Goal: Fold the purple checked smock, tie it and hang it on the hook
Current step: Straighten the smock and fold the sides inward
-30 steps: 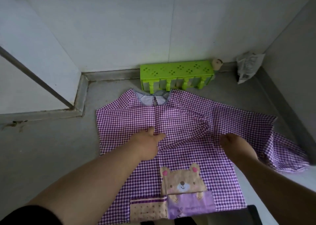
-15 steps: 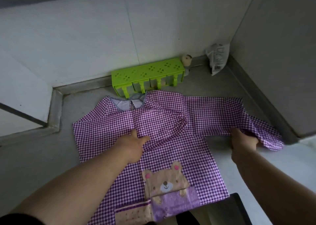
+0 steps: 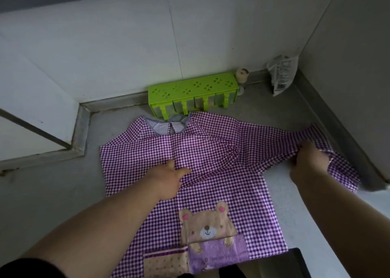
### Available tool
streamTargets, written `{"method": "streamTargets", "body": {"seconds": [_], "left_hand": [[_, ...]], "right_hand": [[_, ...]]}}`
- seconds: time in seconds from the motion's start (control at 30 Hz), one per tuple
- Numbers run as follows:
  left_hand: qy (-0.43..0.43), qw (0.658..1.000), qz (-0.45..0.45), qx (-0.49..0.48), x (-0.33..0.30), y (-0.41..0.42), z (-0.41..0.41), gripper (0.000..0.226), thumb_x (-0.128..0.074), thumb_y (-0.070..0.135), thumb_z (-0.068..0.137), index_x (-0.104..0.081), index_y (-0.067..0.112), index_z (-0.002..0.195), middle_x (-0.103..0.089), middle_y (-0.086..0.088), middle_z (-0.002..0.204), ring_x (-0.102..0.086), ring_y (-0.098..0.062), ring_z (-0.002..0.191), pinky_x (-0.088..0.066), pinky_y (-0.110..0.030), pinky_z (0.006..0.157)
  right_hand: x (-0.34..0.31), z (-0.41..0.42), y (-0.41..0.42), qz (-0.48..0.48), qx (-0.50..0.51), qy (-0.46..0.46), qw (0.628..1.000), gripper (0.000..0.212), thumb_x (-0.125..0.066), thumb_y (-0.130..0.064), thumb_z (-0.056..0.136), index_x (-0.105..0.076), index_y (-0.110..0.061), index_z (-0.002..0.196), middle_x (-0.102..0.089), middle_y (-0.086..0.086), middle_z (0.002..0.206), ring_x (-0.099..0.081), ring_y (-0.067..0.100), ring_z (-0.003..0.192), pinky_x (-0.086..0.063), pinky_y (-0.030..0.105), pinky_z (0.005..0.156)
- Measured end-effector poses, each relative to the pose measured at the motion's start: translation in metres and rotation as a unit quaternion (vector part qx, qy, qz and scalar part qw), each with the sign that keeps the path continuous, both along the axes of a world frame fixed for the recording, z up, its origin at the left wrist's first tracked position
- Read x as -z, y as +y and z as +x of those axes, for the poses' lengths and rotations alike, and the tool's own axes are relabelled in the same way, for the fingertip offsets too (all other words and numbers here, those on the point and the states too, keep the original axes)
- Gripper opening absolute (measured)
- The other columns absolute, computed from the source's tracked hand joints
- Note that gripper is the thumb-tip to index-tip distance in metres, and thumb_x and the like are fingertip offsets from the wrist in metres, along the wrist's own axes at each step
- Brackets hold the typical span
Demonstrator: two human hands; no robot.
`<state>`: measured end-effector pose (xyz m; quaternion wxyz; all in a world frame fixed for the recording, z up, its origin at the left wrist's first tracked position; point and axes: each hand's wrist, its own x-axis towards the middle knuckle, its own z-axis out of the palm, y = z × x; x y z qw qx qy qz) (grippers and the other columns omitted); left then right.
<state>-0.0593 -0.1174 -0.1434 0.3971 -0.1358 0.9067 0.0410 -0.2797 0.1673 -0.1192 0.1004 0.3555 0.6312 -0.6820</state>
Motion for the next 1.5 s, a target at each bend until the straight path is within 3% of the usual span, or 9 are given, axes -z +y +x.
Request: {"method": "streamTargets", "body": {"seconds": [0.17, 0.23, 0.33, 0.4, 0.6, 0.8, 1.0, 1.27, 1.5], "left_hand": [[0.057, 0.997, 0.029, -0.035, 0.004, -0.011, 0.009, 0.06, -0.039, 0.044, 0.107, -0.015, 0.047, 0.162, -0.015, -0.008, 0.174, -0.041, -0.035, 0.148, -0.042, -0.049, 0.117], [0.101, 0.989, 0.056, -0.087, 0.004, -0.02, 0.016, 0.061, -0.043, 0.043, 0.106, -0.02, 0.039, 0.163, -0.023, -0.003, 0.173, -0.042, -0.03, 0.148, -0.04, -0.048, 0.119], [0.17, 0.952, 0.112, -0.23, 0.005, -0.03, 0.027, 0.057, -0.046, 0.043, 0.106, -0.031, 0.034, 0.16, -0.035, 0.001, 0.168, -0.044, -0.024, 0.147, -0.038, -0.045, 0.122], [0.2, 0.909, 0.145, -0.336, 0.007, -0.037, 0.033, 0.053, -0.045, 0.044, 0.101, -0.046, 0.033, 0.153, -0.05, 0.004, 0.157, -0.054, -0.021, 0.138, -0.042, -0.043, 0.119], [0.265, 0.738, 0.241, -0.572, 0.047, -0.075, 0.068, 0.038, -0.05, 0.043, 0.082, -0.073, 0.025, 0.107, -0.075, -0.003, 0.113, -0.071, -0.027, 0.102, -0.054, -0.049, 0.102], [0.332, 0.54, 0.261, -0.728, 0.042, -0.075, 0.065, 0.078, -0.064, 0.066, 0.075, -0.037, 0.047, 0.146, -0.056, -0.007, 0.147, -0.064, -0.04, 0.121, -0.052, -0.059, 0.106], [0.338, 0.636, 0.17, -0.673, 0.018, -0.077, 0.059, 0.044, -0.06, 0.052, 0.098, -0.073, 0.019, 0.125, -0.072, -0.013, 0.128, -0.069, -0.035, 0.112, -0.056, -0.048, 0.103], [0.431, 0.673, 0.113, -0.59, 0.009, -0.082, 0.074, 0.013, -0.066, 0.011, 0.096, -0.073, 0.02, 0.102, -0.066, 0.01, 0.092, -0.062, -0.01, 0.075, -0.044, -0.02, 0.059], [0.447, 0.785, 0.04, -0.426, 0.008, -0.107, 0.104, 0.026, -0.064, 0.015, 0.099, -0.075, 0.023, 0.121, -0.066, -0.002, 0.123, -0.062, -0.01, 0.087, -0.046, -0.023, 0.082]], "right_hand": [[-0.05, 0.026, -0.068, 0.144, -0.19, 0.268, 0.934, 0.039, -0.066, -0.024, 0.087, -0.053, -0.014, 0.123, -0.065, -0.003, 0.115, -0.06, 0.009, 0.1, -0.047, 0.027, 0.096], [-0.047, 0.048, -0.099, 0.269, -0.409, 0.329, 0.808, 0.03, -0.069, -0.035, 0.088, -0.056, -0.016, 0.107, -0.065, 0.0, 0.099, -0.059, 0.016, 0.089, -0.048, 0.03, 0.082], [-0.022, 0.082, -0.124, 0.397, -0.682, 0.348, 0.506, 0.042, -0.063, -0.054, 0.08, -0.062, -0.021, 0.106, -0.062, 0.005, 0.109, -0.06, 0.03, 0.098, -0.052, 0.041, 0.082], [0.003, 0.098, -0.124, 0.364, -0.747, 0.351, 0.432, 0.043, -0.057, -0.052, 0.083, -0.07, -0.025, 0.114, -0.063, 0.005, 0.12, -0.061, 0.034, 0.104, -0.056, 0.046, 0.085], [0.048, 0.106, -0.126, 0.299, -0.748, 0.161, 0.571, 0.032, -0.05, -0.009, 0.098, -0.071, -0.02, 0.12, -0.069, 0.003, 0.124, -0.064, 0.022, 0.11, -0.048, 0.029, 0.1], [0.062, 0.103, -0.135, 0.352, -0.782, 0.179, 0.483, 0.032, -0.055, -0.011, 0.097, -0.076, -0.028, 0.113, -0.07, -0.004, 0.124, -0.064, 0.016, 0.109, -0.045, 0.021, 0.097], [0.087, 0.1, -0.137, 0.357, -0.763, 0.102, 0.529, 0.053, -0.053, 0.003, 0.088, -0.078, -0.04, 0.07, -0.072, 0.001, 0.1, -0.071, 0.02, 0.075, -0.055, 0.022, 0.052], [0.066, 0.109, -0.134, 0.369, -0.782, 0.128, 0.485, 0.028, -0.065, -0.06, 0.058, -0.066, -0.05, 0.085, -0.054, -0.007, 0.108, -0.059, 0.021, 0.1, -0.057, 0.037, 0.086], [0.05, 0.093, -0.136, 0.421, -0.734, 0.176, 0.503, 0.039, -0.058, -0.028, 0.097, -0.06, -0.039, 0.134, -0.052, -0.004, 0.145, -0.049, 0.022, 0.13, -0.043, 0.041, 0.112]]}}
